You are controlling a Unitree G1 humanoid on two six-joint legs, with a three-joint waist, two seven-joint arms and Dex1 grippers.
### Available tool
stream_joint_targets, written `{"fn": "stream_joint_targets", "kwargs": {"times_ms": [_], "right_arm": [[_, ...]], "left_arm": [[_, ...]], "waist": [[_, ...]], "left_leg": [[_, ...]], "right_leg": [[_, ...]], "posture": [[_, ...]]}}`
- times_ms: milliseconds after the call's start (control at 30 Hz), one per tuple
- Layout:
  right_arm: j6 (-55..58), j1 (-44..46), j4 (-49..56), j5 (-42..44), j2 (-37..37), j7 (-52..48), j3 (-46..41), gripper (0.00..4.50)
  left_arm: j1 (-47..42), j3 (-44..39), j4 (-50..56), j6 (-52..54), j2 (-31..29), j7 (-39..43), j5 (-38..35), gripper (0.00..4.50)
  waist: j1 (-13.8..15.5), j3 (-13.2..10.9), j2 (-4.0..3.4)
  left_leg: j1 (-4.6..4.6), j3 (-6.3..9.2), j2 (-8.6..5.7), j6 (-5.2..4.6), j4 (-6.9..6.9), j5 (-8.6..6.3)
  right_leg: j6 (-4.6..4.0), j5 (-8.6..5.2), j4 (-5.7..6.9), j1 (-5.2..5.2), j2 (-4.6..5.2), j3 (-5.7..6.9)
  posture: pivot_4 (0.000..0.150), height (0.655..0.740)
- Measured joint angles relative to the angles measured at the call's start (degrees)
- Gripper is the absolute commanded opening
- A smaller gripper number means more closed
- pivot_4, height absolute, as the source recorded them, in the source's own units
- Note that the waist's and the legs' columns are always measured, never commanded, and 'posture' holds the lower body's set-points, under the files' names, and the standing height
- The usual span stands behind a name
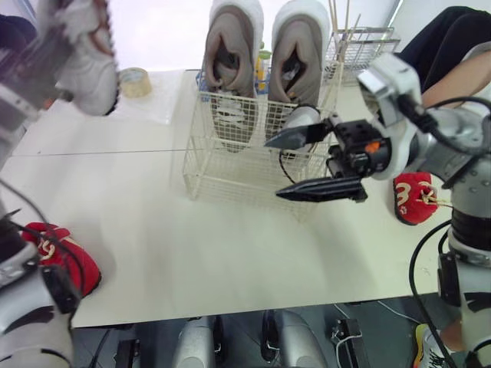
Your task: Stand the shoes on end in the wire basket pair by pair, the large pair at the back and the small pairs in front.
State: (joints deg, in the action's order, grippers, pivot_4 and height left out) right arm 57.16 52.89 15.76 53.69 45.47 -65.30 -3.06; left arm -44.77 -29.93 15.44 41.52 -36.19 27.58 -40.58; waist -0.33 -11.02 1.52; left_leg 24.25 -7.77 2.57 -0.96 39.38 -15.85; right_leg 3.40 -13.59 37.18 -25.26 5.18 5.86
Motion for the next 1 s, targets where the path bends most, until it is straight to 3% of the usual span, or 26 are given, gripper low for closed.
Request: {"fn": "stream_joint_targets", "kwargs": {"times_ms": [167,500,800,1000], "right_arm": [[1.0,1.4,-1.4,-0.3,4.7,0.2,-0.6,4.5],[8.7,0.5,1.1,4.0,12.2,3.4,-5.1,4.5],[16.9,0.5,4.5,12.1,14.8,10.7,-8.9,4.5],[19.5,1.7,6.1,17.5,14.8,16.9,-9.5,4.5]], "left_arm": [[0.2,13.3,3.6,-11.1,10.8,-4.4,7.7,0.03],[1.9,26.8,-9.7,-36.2,22.1,-3.5,23.0,0.03],[2.2,29.3,-27.3,-56.9,27.2,-6.5,32.7,0.03],[5.0,30.3,-34.6,-61.2,29.5,-7.9,35.4,0.03]], "waist": [[-0.1,0.0,-0.02],[0.4,0.0,-0.03],[1.1,0.1,-0.1],[1.0,0.1,-0.16]], "left_leg": [[-0.12,-0.01,0.06,0.06,0.0,0.04],[-0.1,-0.09,0.09,-0.03,0.02,0.01],[-0.08,-0.06,0.15,-0.42,0.23,-0.22],[0.07,-0.02,0.21,-0.68,0.53,-0.38]], "right_leg": [[-0.01,0.01,0.05,0.05,-0.21,0.04],[-0.01,0.01,0.0,0.03,-0.19,0.0],[-0.08,0.05,0.03,0.07,-0.16,0.03],[-0.1,0.07,0.03,0.09,-0.11,0.07]], "posture": [[0.15,0.74],[0.15,0.74],[0.15,0.74],[0.15,0.74]]}}
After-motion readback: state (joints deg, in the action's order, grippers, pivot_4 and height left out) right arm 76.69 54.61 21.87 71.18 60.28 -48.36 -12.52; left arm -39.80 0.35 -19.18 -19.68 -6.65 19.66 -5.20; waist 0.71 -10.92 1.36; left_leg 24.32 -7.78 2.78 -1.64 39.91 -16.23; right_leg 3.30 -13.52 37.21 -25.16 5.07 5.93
